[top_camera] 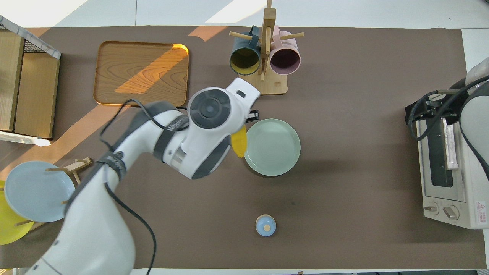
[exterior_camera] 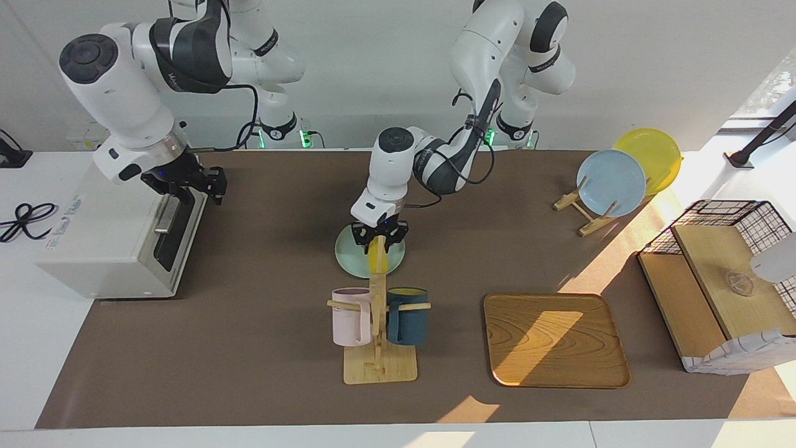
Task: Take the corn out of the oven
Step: 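Carry the corn with the left gripper onto the wooden tray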
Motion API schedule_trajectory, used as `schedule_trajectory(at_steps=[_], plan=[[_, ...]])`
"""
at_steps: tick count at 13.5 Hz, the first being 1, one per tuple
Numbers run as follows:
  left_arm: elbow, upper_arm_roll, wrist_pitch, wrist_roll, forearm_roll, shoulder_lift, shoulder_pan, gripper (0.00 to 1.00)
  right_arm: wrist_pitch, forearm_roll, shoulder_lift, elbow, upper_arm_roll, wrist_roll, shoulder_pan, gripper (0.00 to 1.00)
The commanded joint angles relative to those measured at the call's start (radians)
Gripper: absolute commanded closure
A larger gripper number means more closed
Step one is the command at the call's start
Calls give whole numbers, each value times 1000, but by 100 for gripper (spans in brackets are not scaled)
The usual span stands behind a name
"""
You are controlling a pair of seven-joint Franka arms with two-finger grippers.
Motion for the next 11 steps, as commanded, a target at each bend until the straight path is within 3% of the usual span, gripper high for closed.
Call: schedule_trajectory(at_steps=[1, 4, 7, 8, 11], plan=[[64, -14, -76, 166, 7, -7, 149, 100, 0, 24, -72, -79, 3, 2, -5, 0], [152, -18, -81, 361, -17, 62, 310, 100, 2, 24, -103, -116, 3, 2, -4, 0], [389, -18, -90, 424, -17, 276, 368, 100, 0, 23, -111, -119, -3, 3, 16, 0], [425, -20, -75, 470, -17, 321, 385, 100, 0, 23, -114, -121, -5, 5, 16, 0], [417, -23, 15, 560, -20, 373, 439, 100, 0, 23, -114, -116, -3, 5, 5, 0]])
